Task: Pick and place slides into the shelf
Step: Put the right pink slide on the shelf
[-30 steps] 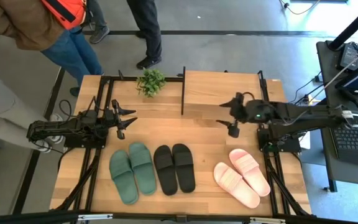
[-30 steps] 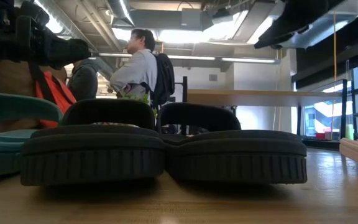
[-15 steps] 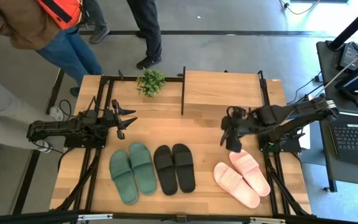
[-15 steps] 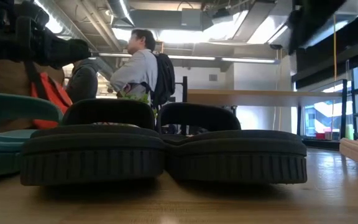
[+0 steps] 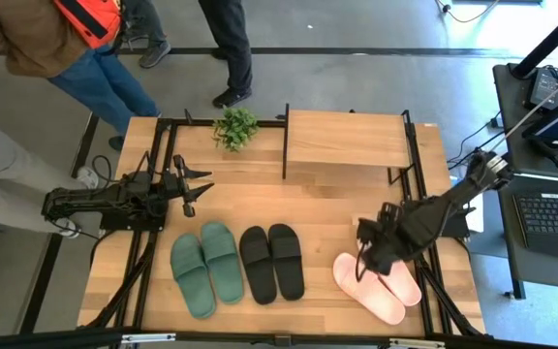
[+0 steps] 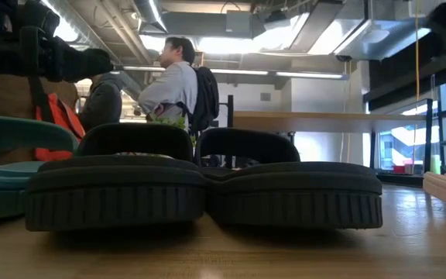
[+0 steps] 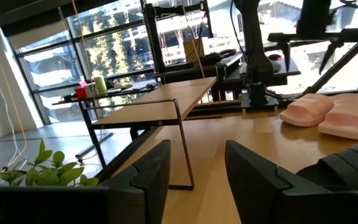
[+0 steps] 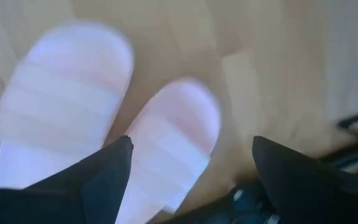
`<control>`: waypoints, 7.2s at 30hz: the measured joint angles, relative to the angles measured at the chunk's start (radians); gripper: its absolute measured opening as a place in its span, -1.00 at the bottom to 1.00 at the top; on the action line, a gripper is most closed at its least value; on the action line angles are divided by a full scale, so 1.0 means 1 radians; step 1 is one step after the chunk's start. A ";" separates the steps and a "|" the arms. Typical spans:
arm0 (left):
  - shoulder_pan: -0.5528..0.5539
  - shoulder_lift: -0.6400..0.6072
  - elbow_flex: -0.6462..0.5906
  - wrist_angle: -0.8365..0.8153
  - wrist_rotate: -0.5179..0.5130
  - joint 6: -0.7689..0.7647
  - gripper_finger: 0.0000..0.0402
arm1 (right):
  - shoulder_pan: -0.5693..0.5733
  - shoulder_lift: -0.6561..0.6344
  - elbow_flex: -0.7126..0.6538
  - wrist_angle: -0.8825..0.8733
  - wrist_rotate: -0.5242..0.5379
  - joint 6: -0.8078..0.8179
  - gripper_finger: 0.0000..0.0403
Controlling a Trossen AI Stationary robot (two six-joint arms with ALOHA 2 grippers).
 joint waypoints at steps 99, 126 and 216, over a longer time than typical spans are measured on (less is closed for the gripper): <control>0.000 0.000 0.000 0.000 -0.112 -0.001 -0.28 | 0.234 0.425 0.234 -0.192 0.158 0.201 -0.94; 0.000 0.000 0.000 -0.004 -0.112 -0.001 -0.28 | -0.441 0.366 0.607 -0.192 0.552 -0.417 -0.93; 0.000 0.000 0.000 -0.018 -0.125 -0.001 -0.28 | -1.237 0.138 0.127 -0.192 0.713 -0.972 -0.94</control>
